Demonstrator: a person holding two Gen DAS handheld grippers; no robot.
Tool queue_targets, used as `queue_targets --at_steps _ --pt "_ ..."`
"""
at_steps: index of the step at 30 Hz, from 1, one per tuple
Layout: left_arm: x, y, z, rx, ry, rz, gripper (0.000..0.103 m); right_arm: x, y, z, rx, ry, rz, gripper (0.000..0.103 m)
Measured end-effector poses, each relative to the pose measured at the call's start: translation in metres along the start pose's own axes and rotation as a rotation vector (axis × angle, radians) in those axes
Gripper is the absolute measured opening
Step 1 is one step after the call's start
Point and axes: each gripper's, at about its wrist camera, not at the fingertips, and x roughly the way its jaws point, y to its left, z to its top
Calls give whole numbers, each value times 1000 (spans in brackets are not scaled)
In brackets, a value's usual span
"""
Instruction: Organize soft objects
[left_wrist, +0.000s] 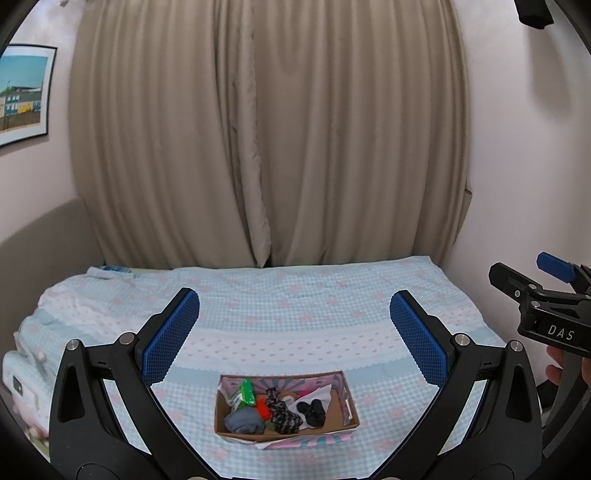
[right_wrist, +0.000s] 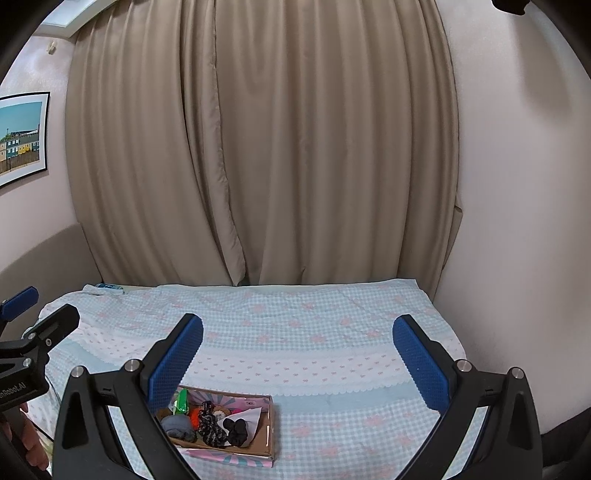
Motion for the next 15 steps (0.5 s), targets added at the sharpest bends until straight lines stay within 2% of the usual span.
queue_targets --at_steps 15 --pt "-2 -3 1 -19 -10 -27 103 -3 -4 -4 18 -7 -8 102"
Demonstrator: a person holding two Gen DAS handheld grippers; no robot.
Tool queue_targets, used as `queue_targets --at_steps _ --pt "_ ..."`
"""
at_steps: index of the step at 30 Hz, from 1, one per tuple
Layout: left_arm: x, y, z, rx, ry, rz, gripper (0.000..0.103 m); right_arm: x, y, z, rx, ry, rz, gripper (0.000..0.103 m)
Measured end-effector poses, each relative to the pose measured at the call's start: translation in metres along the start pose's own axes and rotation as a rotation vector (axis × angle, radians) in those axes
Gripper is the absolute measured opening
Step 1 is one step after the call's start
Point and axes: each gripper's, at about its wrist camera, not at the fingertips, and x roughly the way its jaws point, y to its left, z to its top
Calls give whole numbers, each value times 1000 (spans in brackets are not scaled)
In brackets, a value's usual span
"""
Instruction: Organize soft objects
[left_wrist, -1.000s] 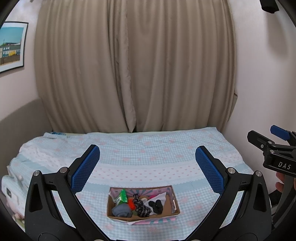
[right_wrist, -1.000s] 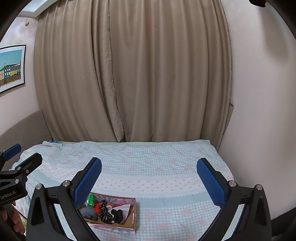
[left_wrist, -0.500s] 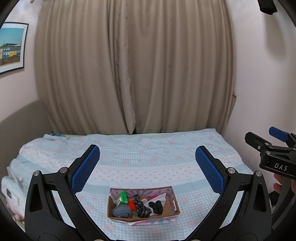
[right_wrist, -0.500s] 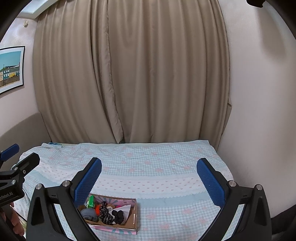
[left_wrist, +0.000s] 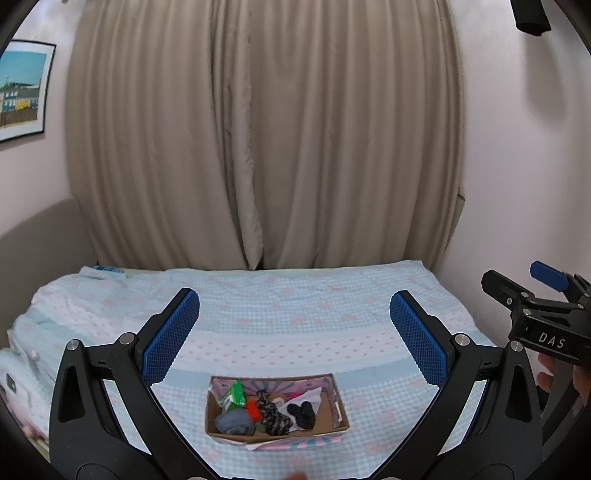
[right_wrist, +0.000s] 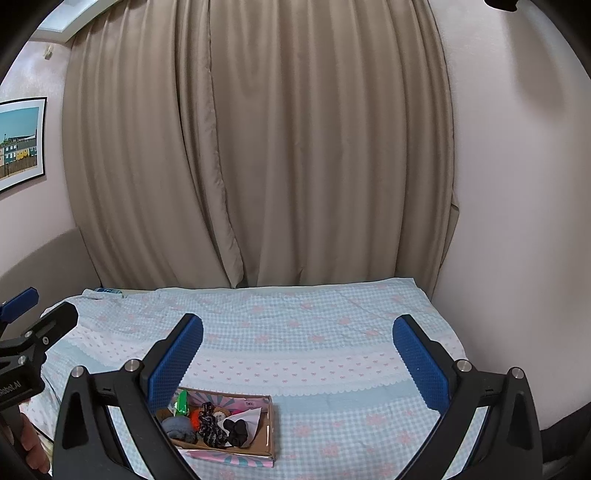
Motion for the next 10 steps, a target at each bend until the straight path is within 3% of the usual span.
queue_targets --at_steps 10 --pt "3 -1 -2 -3 4 33 103 2 1 1 2 5 -2 102"
